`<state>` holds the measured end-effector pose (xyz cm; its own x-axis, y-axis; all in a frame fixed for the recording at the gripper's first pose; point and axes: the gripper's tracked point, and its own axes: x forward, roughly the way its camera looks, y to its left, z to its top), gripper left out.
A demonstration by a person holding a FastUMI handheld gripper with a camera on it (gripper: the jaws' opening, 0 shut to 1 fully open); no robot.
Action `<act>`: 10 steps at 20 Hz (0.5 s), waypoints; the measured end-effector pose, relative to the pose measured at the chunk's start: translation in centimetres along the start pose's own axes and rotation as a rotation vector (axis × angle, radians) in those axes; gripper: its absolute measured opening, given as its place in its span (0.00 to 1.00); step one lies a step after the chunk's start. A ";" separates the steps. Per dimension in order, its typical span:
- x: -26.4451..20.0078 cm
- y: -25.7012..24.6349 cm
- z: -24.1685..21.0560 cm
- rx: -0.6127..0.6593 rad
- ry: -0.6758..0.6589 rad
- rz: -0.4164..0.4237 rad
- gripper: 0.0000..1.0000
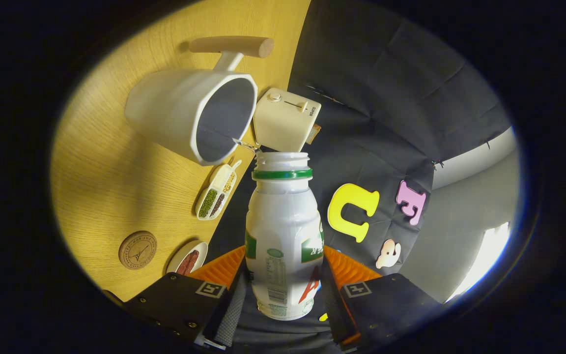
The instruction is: Take the bottle from table, then pour the juice into the cup, finally place the bottle on the coaster
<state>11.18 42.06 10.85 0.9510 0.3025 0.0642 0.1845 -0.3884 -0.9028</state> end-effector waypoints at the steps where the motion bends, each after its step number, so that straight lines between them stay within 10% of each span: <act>1: 0.0 0.0 0.0 -0.002 0.001 -0.001 0.72; 10: 0.2 -0.1 -0.2 -0.030 0.001 -0.016 0.72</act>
<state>11.43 42.01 11.01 0.9480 0.3081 0.0795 0.2074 -0.4090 -0.8886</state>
